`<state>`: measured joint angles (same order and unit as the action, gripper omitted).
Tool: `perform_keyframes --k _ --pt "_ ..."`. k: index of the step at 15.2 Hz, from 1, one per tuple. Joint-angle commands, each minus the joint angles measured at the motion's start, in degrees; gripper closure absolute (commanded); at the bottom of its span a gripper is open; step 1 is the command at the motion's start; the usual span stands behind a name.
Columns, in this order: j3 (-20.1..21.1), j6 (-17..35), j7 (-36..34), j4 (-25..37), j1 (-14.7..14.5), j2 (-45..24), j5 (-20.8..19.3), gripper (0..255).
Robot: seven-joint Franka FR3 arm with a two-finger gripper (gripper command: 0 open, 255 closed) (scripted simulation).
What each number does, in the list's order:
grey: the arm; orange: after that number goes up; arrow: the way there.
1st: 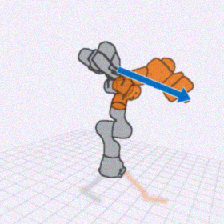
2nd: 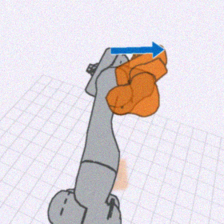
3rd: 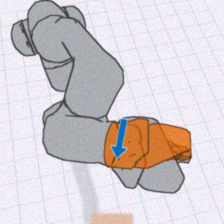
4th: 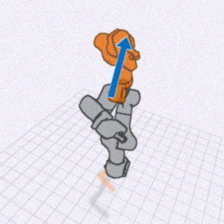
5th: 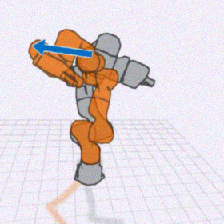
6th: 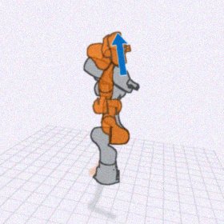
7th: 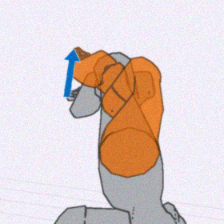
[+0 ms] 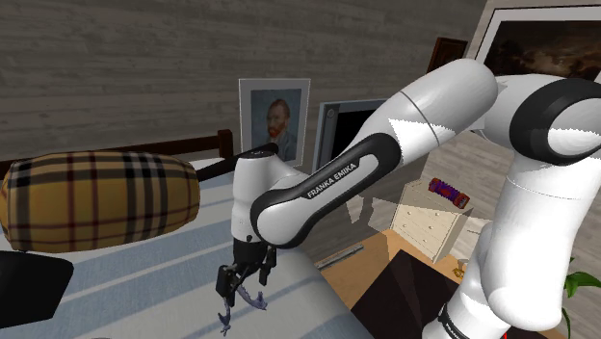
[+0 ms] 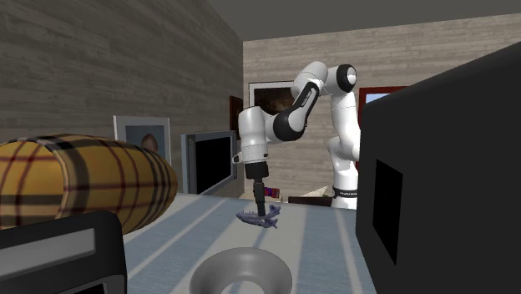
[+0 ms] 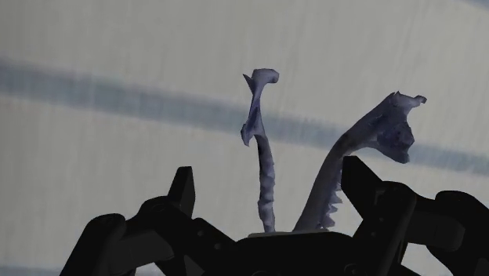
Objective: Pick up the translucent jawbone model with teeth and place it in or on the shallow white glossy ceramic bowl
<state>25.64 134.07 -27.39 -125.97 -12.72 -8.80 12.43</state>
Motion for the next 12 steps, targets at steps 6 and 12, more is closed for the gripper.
perform_keyframes --k 6,12 --pt "0.0 0.0 0.0 0.0 0.0 0.0 0.0 255" --pt "0.0 0.0 0.0 0.0 0.0 0.0 0.0 255"
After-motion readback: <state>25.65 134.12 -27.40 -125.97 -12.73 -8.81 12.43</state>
